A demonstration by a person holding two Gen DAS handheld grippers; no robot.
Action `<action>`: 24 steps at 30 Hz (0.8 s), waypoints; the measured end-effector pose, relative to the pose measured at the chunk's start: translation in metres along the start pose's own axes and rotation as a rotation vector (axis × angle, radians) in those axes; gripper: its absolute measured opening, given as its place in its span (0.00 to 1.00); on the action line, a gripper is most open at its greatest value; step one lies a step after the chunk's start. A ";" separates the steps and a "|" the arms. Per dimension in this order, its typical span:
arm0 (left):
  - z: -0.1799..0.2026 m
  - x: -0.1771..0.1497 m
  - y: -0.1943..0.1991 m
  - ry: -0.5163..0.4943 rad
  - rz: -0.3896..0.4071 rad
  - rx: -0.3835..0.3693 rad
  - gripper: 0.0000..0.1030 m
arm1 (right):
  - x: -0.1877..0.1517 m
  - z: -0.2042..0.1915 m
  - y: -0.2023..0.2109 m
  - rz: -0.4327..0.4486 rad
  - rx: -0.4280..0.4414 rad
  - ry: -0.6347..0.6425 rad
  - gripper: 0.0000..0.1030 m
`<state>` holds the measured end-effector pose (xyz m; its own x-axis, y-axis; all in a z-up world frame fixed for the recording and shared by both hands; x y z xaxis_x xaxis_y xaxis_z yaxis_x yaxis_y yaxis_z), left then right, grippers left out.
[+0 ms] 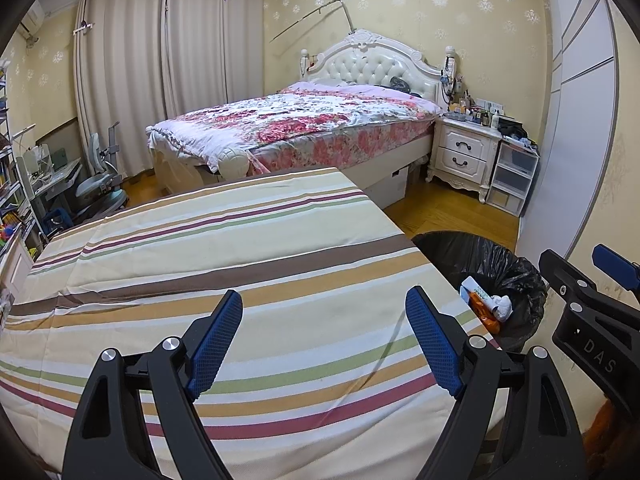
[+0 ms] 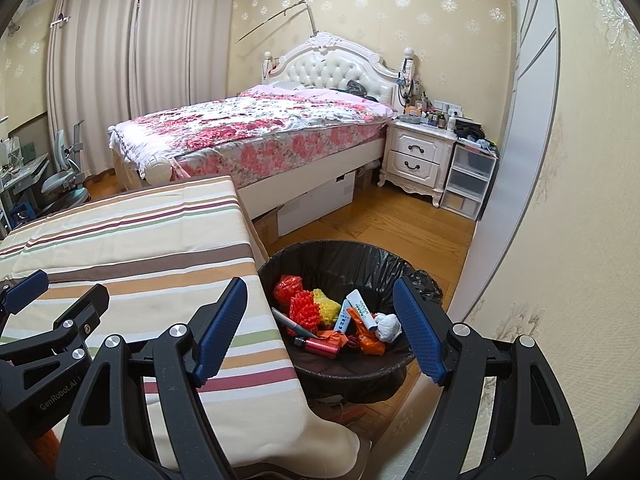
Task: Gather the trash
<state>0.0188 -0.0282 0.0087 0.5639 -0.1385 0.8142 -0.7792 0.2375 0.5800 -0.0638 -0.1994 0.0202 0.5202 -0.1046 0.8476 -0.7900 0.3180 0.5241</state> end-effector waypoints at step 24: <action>-0.002 -0.008 -0.002 0.009 0.009 -0.003 0.80 | -0.001 -0.003 0.004 -0.002 0.002 0.004 0.72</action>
<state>0.0167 -0.0257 0.0006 0.5597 -0.1277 0.8188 -0.7832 0.2414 0.5730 -0.0664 -0.1957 0.0211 0.5227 -0.1015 0.8465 -0.7898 0.3162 0.5256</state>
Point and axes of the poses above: each gripper's, at about its wrist camera, not at the fingertips, and y roughly against the way its jaws point, z to its right, x to its top, the point moved 2 cm from there along -y, roughly the way its jaws point, and after that the axes turned 5 degrees about -x, right-handed, at the moved point
